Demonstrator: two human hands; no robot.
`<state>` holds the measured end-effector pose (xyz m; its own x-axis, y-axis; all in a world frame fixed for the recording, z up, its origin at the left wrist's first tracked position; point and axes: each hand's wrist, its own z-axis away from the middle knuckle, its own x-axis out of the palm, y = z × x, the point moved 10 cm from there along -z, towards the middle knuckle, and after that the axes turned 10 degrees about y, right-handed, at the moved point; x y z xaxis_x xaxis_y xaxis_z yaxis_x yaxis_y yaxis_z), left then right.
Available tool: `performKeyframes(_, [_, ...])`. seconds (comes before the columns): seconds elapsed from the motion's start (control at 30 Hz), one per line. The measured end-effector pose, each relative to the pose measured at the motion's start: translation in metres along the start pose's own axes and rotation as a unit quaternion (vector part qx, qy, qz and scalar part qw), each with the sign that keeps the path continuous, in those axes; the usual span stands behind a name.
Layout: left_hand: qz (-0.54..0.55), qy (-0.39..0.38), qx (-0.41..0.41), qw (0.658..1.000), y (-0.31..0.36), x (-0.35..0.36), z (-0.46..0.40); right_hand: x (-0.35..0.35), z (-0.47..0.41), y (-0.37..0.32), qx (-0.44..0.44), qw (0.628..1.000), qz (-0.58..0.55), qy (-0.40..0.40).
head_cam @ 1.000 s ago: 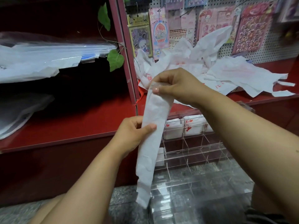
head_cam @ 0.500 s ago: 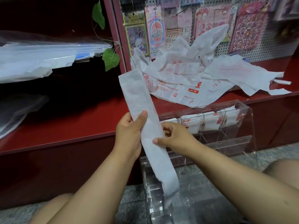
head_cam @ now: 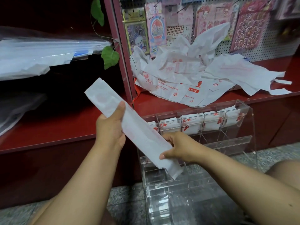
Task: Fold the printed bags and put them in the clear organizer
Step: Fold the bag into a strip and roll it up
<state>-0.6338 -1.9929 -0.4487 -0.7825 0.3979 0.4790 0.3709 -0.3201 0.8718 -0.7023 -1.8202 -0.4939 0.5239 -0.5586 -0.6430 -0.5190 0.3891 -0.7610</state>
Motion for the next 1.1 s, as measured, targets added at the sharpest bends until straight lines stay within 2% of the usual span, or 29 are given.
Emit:
performKeyframes(0.27, [-0.004,0.052,0.019,0.998,0.007,-0.015,-0.009,0.006,0.005,0.005,0.033,0.998,-0.004,-0.046])
performKeyframes(0.43, [0.001,0.062,0.015,0.998,0.002,-0.017,-0.006,-0.004,0.0,-0.003,-0.005,1.0,0.015,0.015])
performKeyframes(0.63, [-0.001,0.076,0.055,0.996,0.013,-0.025,-0.013,0.011,0.002,0.007,0.029,0.998,0.019,-0.06])
performKeyframes(0.8, [-0.045,0.018,0.047,0.998,-0.015,0.001,0.005,0.004,-0.002,-0.009,0.005,0.995,-0.099,0.015])
performKeyframes(0.87, [-0.07,0.003,0.053,0.996,-0.016,0.007,0.008,-0.002,-0.003,-0.011,-0.005,0.995,-0.088,0.043])
performKeyframes(1.0, [-0.057,0.033,0.072,0.995,0.011,-0.003,-0.004,-0.002,-0.002,-0.006,0.006,0.997,-0.079,0.025])
performKeyframes(1.1, [-0.002,-0.023,-0.004,1.0,0.008,0.004,-0.008,-0.01,-0.004,-0.001,0.018,0.994,-0.091,0.054])
